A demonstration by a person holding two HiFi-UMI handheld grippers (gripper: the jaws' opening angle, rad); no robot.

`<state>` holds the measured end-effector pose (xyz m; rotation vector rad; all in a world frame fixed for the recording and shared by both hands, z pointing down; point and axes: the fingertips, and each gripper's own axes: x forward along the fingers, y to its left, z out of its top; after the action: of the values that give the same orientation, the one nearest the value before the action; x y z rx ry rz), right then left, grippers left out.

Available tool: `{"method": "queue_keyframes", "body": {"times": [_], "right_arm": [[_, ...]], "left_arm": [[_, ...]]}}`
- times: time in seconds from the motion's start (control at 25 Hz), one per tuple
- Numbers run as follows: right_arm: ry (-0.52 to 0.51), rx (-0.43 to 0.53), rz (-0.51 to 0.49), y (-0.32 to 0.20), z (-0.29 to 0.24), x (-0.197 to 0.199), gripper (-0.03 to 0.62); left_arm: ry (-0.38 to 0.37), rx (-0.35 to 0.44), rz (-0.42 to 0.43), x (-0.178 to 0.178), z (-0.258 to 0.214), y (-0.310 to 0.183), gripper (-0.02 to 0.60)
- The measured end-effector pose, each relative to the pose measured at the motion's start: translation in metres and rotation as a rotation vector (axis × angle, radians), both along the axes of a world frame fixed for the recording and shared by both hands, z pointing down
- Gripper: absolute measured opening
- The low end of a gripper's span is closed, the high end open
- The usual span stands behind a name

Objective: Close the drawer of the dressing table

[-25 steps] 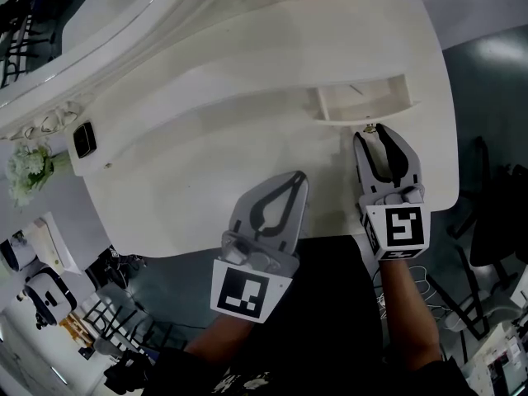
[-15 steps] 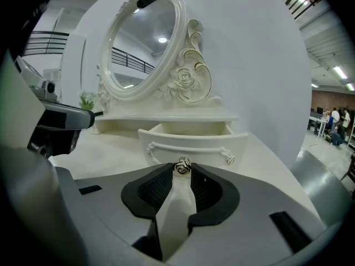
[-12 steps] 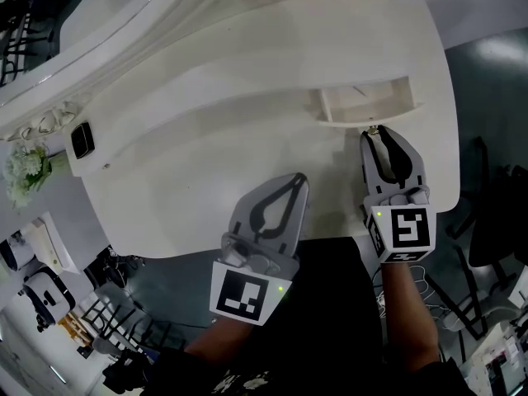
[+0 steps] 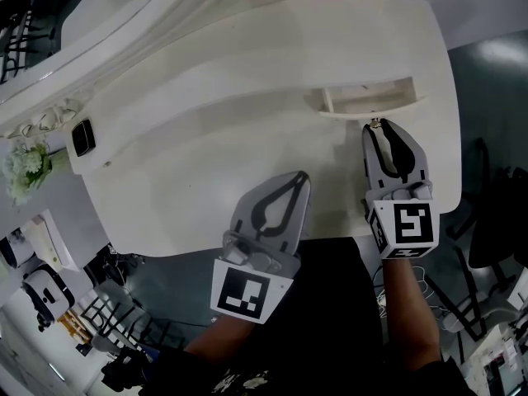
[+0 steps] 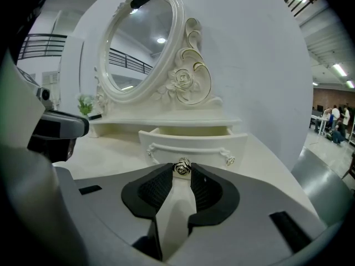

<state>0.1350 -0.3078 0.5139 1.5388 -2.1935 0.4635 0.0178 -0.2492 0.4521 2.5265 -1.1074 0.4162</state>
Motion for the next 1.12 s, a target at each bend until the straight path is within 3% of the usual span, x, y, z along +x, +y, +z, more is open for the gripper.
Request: {"method": "queue_keyframes", "body": {"times": [1.12], "right_arm": [[0.021,0.020,-0.013,-0.035,0.001,-0.005,0.094]], "left_arm": [[0.000,-0.004,-0.033,-0.005,0.001,-0.002,0.003]]}}
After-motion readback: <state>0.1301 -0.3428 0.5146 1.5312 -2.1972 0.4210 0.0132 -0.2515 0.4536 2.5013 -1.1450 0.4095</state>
